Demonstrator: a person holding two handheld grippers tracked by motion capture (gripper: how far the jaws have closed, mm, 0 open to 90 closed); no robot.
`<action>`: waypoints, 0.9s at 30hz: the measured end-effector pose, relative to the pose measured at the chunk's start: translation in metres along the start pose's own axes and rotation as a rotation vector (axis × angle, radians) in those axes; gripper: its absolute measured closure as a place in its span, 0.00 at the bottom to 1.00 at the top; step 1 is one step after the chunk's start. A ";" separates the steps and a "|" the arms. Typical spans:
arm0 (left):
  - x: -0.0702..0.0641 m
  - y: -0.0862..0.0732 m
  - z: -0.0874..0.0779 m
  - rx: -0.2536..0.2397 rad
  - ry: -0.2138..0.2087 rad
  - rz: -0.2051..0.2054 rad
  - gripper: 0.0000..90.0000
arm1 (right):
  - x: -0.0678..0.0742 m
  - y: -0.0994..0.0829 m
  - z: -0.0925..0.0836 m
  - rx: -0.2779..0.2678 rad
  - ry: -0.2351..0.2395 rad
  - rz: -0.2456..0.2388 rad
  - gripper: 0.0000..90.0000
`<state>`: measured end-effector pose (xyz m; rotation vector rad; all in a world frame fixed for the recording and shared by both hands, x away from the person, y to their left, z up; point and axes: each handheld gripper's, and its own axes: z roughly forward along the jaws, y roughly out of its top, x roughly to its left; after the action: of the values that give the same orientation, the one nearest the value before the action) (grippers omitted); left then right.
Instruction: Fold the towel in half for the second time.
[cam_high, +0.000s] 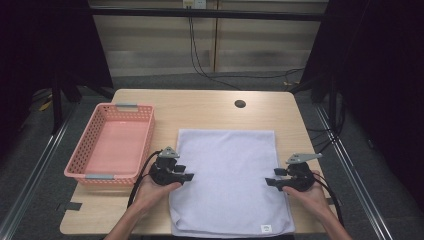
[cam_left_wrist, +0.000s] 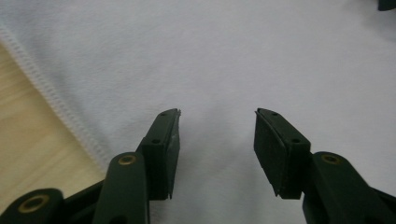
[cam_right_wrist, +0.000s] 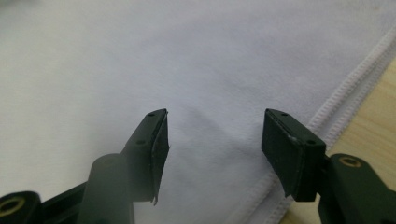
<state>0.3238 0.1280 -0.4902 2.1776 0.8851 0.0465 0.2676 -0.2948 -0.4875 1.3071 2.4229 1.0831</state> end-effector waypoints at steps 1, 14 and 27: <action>0.001 -0.001 0.001 0.004 0.001 -0.006 0.56 | -0.001 0.001 0.008 0.024 -0.033 -0.015 0.44; -0.017 -0.018 -0.004 0.022 -0.018 0.058 0.75 | 0.011 -0.015 0.001 0.034 -0.079 -0.091 0.58; -0.063 -0.045 -0.023 0.087 -0.092 0.113 0.69 | 0.031 -0.055 -0.045 0.103 0.009 -0.032 0.59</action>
<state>0.2429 0.1252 -0.4888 2.2897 0.7236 -0.0367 0.1922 -0.3128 -0.4876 1.2908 2.5281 0.9701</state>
